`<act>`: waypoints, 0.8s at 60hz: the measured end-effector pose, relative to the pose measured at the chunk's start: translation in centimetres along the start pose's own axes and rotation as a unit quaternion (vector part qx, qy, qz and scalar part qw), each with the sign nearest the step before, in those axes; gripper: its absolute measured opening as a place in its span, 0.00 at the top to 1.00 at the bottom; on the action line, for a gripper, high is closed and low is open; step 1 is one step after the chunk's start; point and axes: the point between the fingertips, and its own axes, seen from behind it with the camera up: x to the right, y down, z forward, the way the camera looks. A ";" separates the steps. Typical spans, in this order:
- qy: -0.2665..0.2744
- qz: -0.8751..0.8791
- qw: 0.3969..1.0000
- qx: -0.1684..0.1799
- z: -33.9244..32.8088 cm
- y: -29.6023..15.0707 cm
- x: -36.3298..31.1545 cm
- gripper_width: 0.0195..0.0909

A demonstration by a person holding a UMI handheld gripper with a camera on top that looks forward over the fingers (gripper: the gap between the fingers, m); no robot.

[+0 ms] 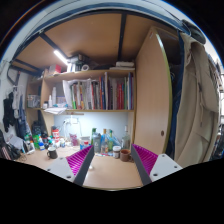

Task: Pour water

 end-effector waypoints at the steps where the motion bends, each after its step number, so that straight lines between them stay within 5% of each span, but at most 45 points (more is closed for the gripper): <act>1: -0.001 -0.001 1.000 0.002 0.3 0.2 -0.2 0.14; 33: -0.022 -0.010 1.000 0.003 3.6 2.6 -2.5 0.13; 48: -0.039 0.004 0.999 -0.006 7.8 7.0 -4.8 0.13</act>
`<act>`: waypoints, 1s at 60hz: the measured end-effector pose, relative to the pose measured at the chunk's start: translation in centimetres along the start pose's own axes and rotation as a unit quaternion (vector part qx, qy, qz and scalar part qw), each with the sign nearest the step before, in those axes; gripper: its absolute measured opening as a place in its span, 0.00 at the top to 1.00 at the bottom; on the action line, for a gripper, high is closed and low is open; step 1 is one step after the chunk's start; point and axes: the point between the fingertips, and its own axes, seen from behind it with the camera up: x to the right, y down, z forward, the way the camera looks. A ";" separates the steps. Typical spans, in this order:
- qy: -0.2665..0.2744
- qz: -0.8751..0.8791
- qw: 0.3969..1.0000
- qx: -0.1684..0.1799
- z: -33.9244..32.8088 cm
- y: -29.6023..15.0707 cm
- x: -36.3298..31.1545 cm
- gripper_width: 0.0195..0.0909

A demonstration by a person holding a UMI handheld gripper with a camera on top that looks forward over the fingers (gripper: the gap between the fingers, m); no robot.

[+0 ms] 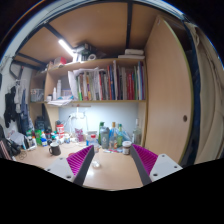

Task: Pour water

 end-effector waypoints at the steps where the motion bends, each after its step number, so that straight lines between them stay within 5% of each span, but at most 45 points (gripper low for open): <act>1: -0.002 0.000 1.000 -0.001 0.5 0.4 -0.2 0.14; 31: -0.099 -0.024 0.995 -0.025 21.7 13.6 -12.5 0.13; 60: 0.062 -0.053 0.997 0.010 36.0 18.0 -11.6 0.15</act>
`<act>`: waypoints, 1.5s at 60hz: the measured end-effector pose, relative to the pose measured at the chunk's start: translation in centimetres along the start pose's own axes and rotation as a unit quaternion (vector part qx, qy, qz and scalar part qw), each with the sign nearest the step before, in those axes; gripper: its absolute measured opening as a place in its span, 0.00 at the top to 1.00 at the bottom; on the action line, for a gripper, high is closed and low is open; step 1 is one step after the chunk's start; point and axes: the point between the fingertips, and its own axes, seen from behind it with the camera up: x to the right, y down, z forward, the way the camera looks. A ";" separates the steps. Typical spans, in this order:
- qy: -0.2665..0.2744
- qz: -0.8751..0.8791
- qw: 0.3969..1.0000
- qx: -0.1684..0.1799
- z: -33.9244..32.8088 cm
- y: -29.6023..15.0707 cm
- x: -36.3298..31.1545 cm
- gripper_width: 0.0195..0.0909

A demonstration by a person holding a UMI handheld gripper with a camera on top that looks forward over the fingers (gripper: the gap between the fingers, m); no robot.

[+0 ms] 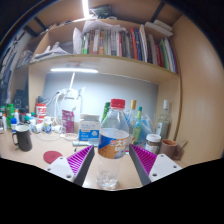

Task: Pour water

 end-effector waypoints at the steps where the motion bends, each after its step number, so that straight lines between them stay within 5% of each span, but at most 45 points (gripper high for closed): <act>1: 0.006 0.001 1.000 0.002 0.3 0.1 0.1 0.15; 10: 0.042 0.022 0.999 0.015 3.2 0.0 0.9 0.17; 13: 0.046 0.038 0.998 0.019 3.8 0.1 1.0 0.25; 16: 0.051 0.050 0.997 0.016 4.4 0.5 1.2 0.46; 25: 0.076 0.065 0.994 0.043 4.6 0.3 1.7 0.54; 32: 0.097 0.086 0.991 0.030 4.6 0.5 2.2 0.62; 41: 0.067 0.061 0.996 0.011 4.7 -0.3 -0.4 0.66; 54: -0.010 -0.200 0.976 0.085 4.4 -9.9 -10.6 0.66; 64: -0.019 -0.533 0.830 0.164 6.0 -15.0 -20.0 0.66; 90: -0.005 -0.896 0.347 0.277 5.8 -14.2 -33.8 0.66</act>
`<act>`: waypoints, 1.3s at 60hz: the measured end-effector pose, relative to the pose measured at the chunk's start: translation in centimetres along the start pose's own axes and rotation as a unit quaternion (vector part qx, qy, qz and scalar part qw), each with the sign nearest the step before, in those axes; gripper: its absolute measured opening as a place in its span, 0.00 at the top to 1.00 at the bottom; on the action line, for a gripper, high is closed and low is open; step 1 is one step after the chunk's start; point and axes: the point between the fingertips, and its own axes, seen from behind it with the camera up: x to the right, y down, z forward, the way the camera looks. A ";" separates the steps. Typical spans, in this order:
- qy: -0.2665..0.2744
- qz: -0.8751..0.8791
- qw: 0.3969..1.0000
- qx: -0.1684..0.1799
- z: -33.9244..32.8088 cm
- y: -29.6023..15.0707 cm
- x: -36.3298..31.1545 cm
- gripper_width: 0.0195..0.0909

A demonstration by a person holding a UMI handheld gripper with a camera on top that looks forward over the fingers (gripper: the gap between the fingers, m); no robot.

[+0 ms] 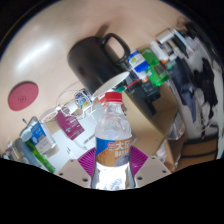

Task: Pour water

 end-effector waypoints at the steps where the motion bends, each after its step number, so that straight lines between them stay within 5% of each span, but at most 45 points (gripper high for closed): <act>1: 0.007 -0.015 1.000 0.004 0.1 -0.2 0.4 0.66; 23: -0.015 -0.036 0.999 0.003 1.0 -0.3 0.0 0.66; 36: 0.012 0.200 0.979 -0.038 0.8 2.5 0.9 0.66; 46: -0.007 0.618 0.777 -0.115 -0.4 5.5 -4.2 0.66; 56: -0.018 0.893 0.434 -0.117 -1.5 2.6 -8.5 0.66; 61: -0.044 0.939 0.319 -0.120 -1.9 1.7 -10.9 0.66; 68: -0.041 0.958 0.254 -0.124 -2.5 0.3 -13.8 0.66; 78: -0.023 0.949 0.294 -0.109 -3.3 -1.0 -14.2 0.65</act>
